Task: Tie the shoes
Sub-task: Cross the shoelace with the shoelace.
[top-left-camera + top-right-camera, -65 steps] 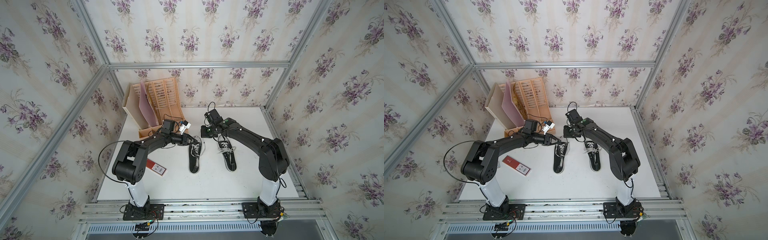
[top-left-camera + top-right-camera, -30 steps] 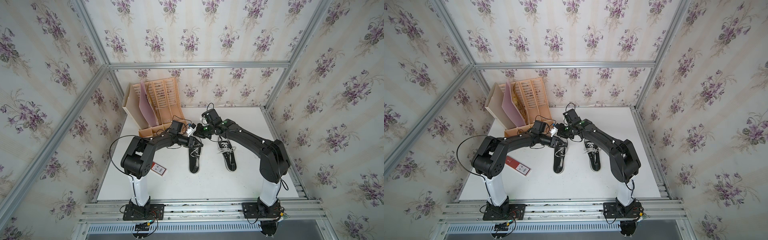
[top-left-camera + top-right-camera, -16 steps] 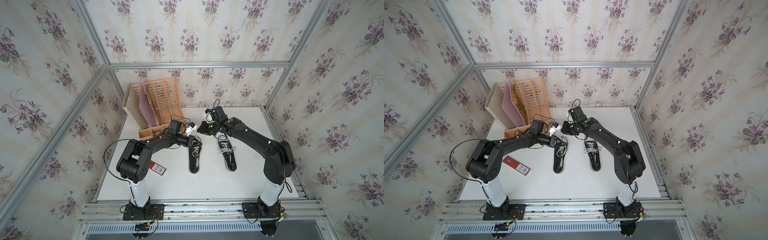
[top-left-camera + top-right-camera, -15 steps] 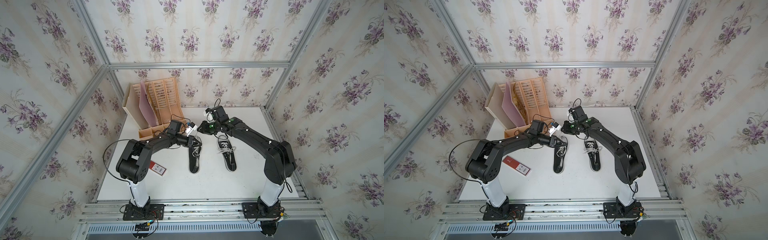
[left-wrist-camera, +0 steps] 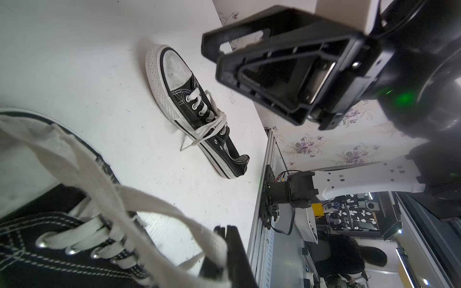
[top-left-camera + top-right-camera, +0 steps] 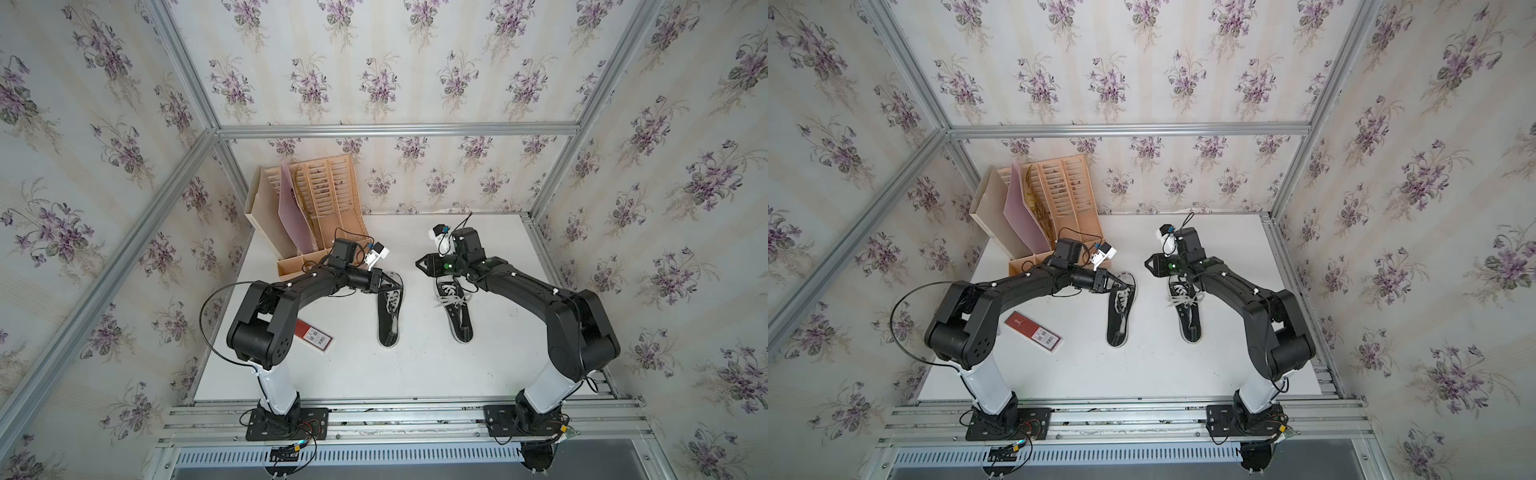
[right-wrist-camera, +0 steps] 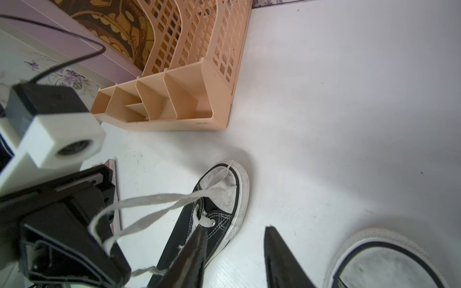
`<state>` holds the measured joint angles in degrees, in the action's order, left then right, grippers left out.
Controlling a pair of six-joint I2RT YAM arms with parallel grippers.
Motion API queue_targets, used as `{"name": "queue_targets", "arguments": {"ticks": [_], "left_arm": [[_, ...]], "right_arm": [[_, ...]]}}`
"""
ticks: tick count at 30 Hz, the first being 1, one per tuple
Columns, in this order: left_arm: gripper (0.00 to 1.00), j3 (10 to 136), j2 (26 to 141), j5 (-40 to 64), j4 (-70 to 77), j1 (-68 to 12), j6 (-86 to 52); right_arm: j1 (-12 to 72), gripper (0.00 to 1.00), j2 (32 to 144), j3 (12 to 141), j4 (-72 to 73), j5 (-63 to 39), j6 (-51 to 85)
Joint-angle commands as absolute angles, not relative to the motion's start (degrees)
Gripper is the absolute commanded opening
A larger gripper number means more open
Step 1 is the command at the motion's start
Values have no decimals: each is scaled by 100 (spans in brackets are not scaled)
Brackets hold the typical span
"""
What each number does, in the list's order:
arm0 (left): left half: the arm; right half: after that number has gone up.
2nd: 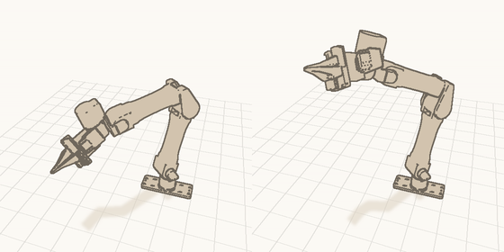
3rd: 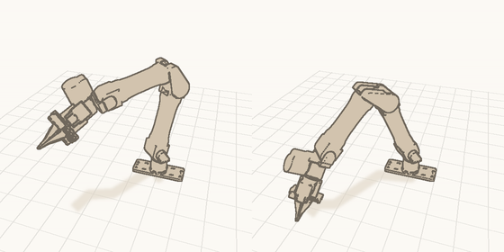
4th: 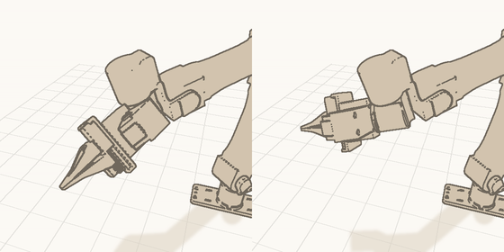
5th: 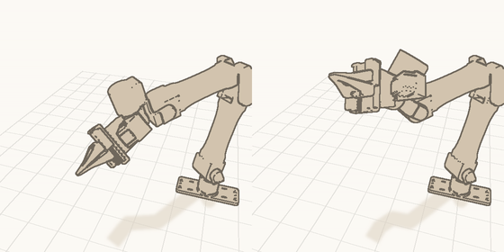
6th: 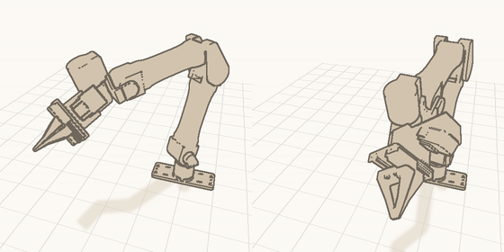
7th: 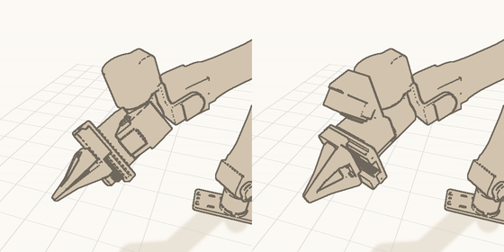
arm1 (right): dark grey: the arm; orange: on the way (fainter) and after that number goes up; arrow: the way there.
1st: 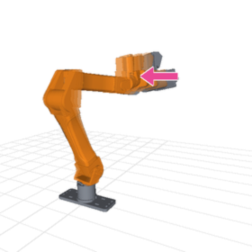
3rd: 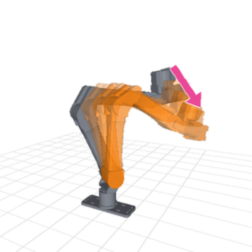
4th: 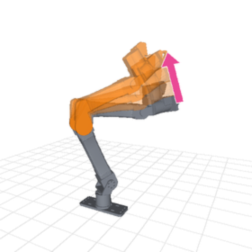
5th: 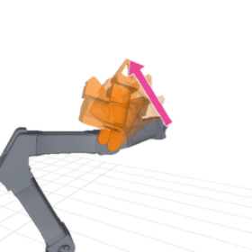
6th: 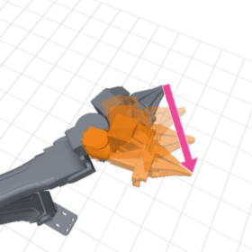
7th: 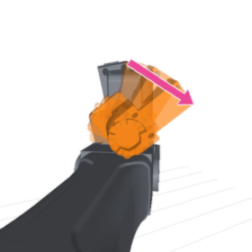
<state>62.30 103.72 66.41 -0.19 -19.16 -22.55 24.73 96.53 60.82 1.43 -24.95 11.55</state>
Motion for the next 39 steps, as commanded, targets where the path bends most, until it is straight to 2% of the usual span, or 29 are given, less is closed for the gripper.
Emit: {"name": "queue_targets", "arguments": {"ticks": [1, 12, 39], "left_arm": [[0, 6318, 10404, 6809, 110, -1898, -2344], [0, 6544, 10529, 6882, -43, -1884, -2360], [0, 6635, 10575, 6782, -61, -1890, -2416]], "right_arm": [[2634, 42, 9576, 5571, 1546, -2976, 632], [3040, 32, 10463, 5783, 2160, -3481, 500], [3274, 39, 11181, 6548, 1795, -3364, 259]]}}
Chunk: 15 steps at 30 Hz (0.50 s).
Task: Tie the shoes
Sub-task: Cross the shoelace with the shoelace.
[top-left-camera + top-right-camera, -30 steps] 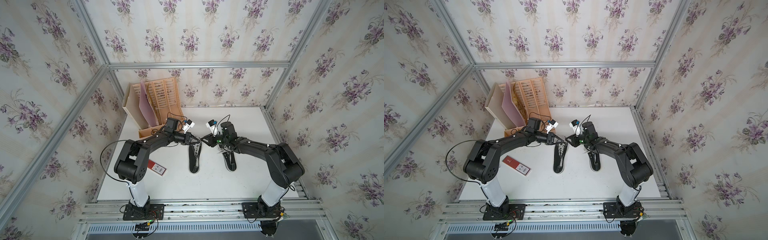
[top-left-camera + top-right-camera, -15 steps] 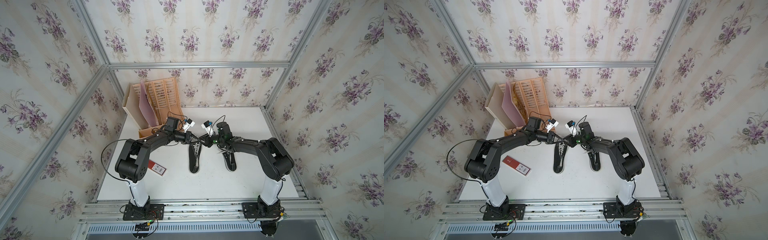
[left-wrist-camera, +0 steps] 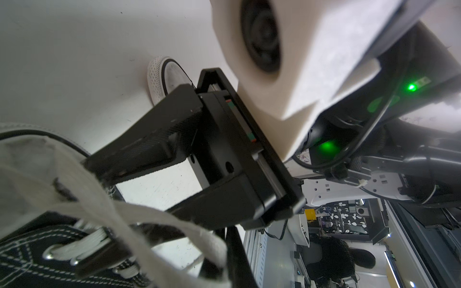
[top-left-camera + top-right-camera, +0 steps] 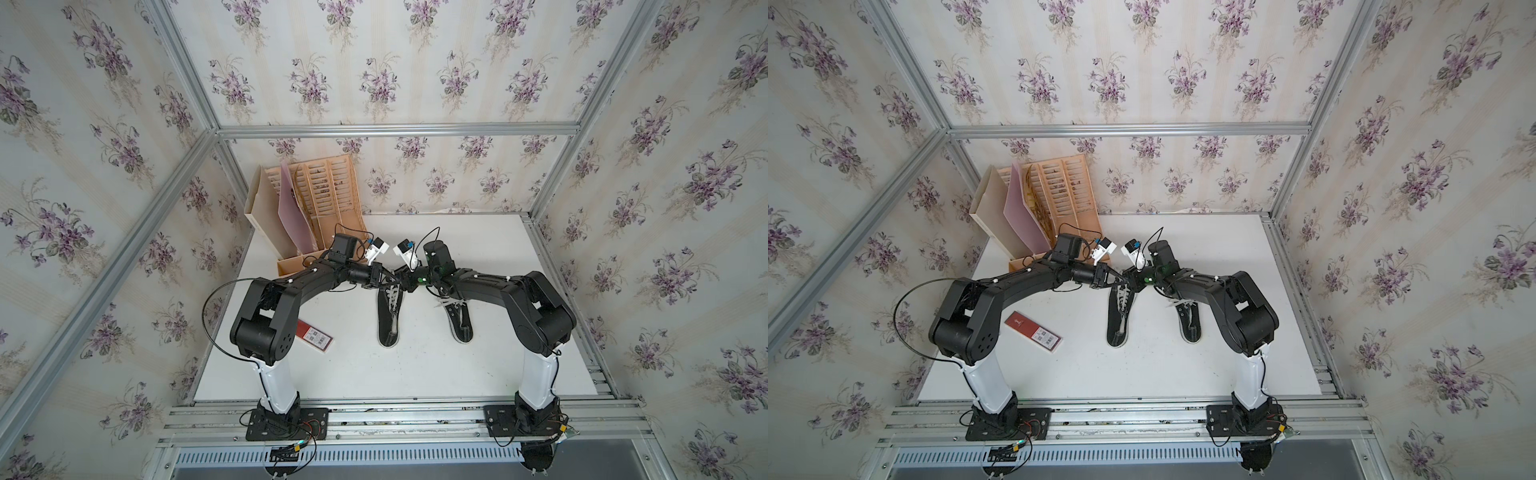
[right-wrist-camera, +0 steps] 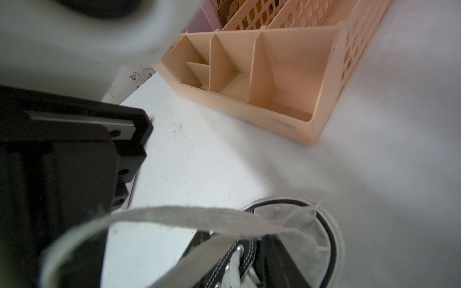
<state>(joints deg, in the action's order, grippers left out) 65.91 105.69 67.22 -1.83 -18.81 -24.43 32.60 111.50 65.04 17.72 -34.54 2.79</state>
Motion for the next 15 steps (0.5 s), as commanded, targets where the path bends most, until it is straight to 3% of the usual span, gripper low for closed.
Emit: {"name": "queue_targets", "arguments": {"ticks": [1, 15], "left_arm": [[0, 6648, 10581, 6792, -62, -1890, -2417], [0, 6654, 10547, 6749, -30, -1890, -2478]], "right_arm": [[3267, 39, 11188, 6533, 1837, -3335, 266], [3263, 47, 11339, 6493, 2405, -3448, 364]]}}
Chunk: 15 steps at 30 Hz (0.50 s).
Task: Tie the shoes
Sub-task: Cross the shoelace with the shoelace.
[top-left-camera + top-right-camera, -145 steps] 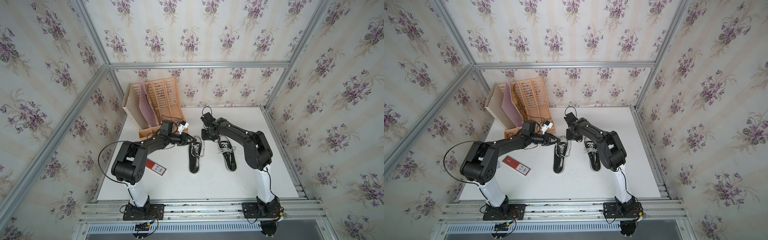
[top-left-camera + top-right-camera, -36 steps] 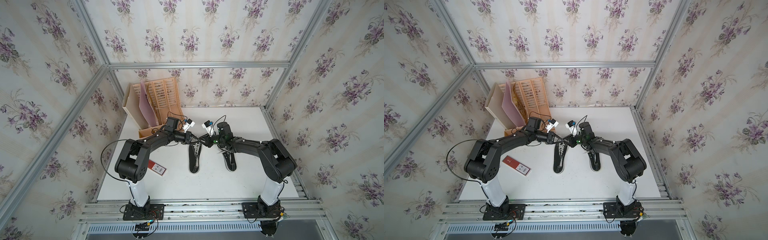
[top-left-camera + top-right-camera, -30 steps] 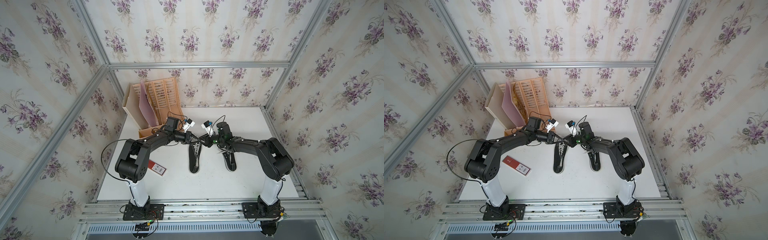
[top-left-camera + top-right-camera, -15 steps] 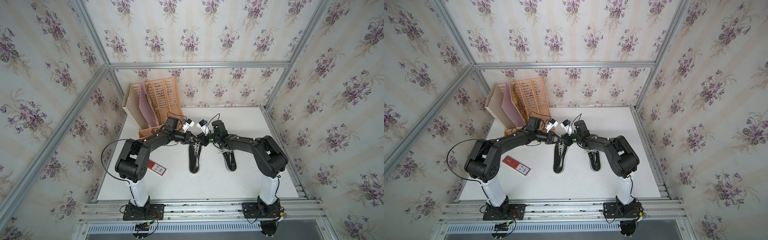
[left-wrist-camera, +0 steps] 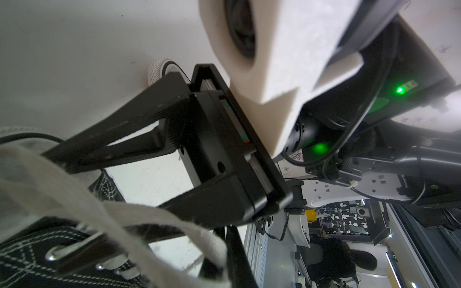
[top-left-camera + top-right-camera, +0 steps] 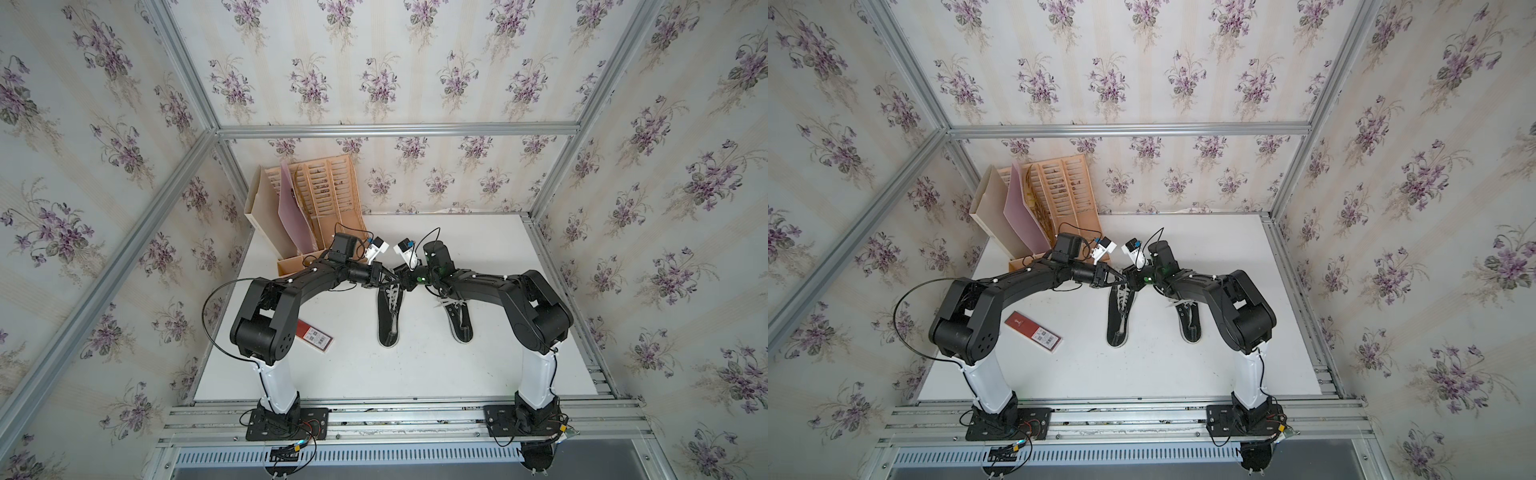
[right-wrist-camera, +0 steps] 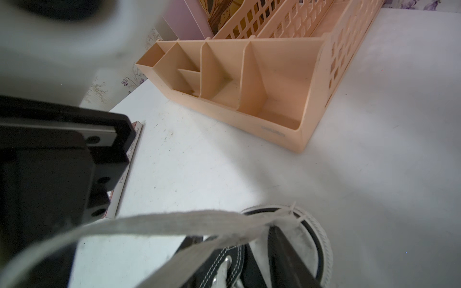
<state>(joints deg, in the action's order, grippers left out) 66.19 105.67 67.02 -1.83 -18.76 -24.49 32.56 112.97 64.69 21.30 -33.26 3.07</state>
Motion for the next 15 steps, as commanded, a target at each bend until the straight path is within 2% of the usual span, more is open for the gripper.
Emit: {"name": "queue_targets", "arguments": {"ticks": [1, 3, 5, 9, 15], "left_arm": [[0, 6661, 10540, 6741, -35, -1888, -2487], [0, 6662, 10543, 6739, -18, -1887, -2513], [0, 6671, 10537, 6728, -18, -1883, -2525], [0, 6675, 10521, 6674, -2, -1885, -2548], [0, 6665, 10504, 6615, 48, -1882, -2591]], "right_arm": [[3268, 46, 11362, 6503, 2430, -3477, 385], [3269, 41, 11384, 6497, 2544, -3531, 458], [3268, 31, 11368, 6488, 2613, -3542, 516], [3226, 0, 11179, 6345, 2623, -3295, 571], [2911, 0, 10592, 5845, 2214, -3008, 393]]}}
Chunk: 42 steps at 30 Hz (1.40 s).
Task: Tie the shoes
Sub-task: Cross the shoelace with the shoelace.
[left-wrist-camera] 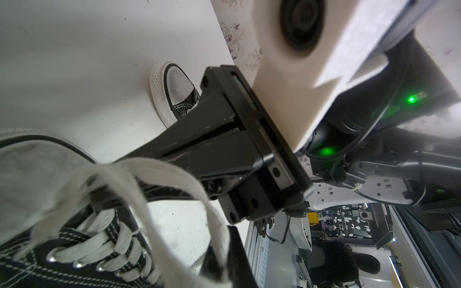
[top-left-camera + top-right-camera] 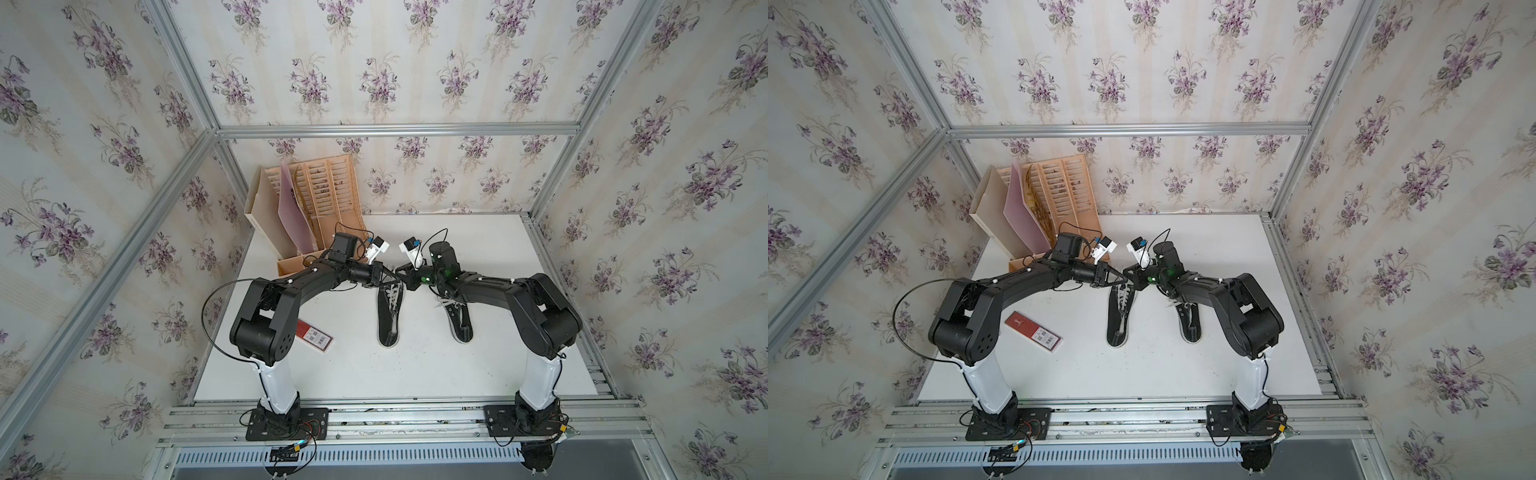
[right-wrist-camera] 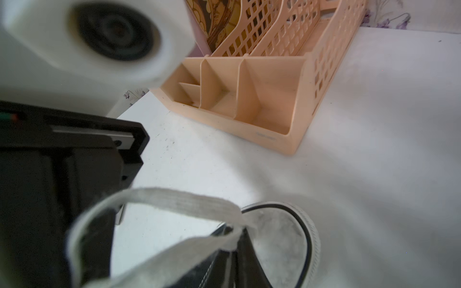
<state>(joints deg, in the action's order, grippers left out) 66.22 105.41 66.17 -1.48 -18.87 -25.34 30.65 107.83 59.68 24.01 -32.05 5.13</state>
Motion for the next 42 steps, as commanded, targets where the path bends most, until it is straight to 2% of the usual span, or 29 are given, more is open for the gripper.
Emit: {"name": "queue_targets", "arguments": {"ticks": [1, 12, 19, 22, 26, 30, 42], "left_arm": [[0, 6668, 10513, 6623, 74, -1890, -2599], [0, 6812, 10668, 6704, -430, -1988, -2148], [0, 6929, 10865, 6683, -408, -2086, -2129], [0, 6987, 10953, 6714, -435, -2144, -2089], [0, 6924, 10987, 6564, -448, -2175, -2067], [0, 6843, 10979, 6275, -472, -2157, -2117], [0, 6758, 10986, 6001, -457, -2031, -2242]], "right_arm": [[2893, 0, 10503, 5786, 2085, -2990, 338], [2874, 0, 9794, 5902, -325, -2699, 97], [2874, 0, 9531, 5976, -825, -2776, 50], [2874, 4, 9768, 6046, -1093, -2767, -10], [2877, 20, 9984, 6005, -1129, -2668, 96], [2807, 30, 9914, 5908, -964, -2549, 129], [2812, 37, 10512, 6283, -501, -2736, 16]]}}
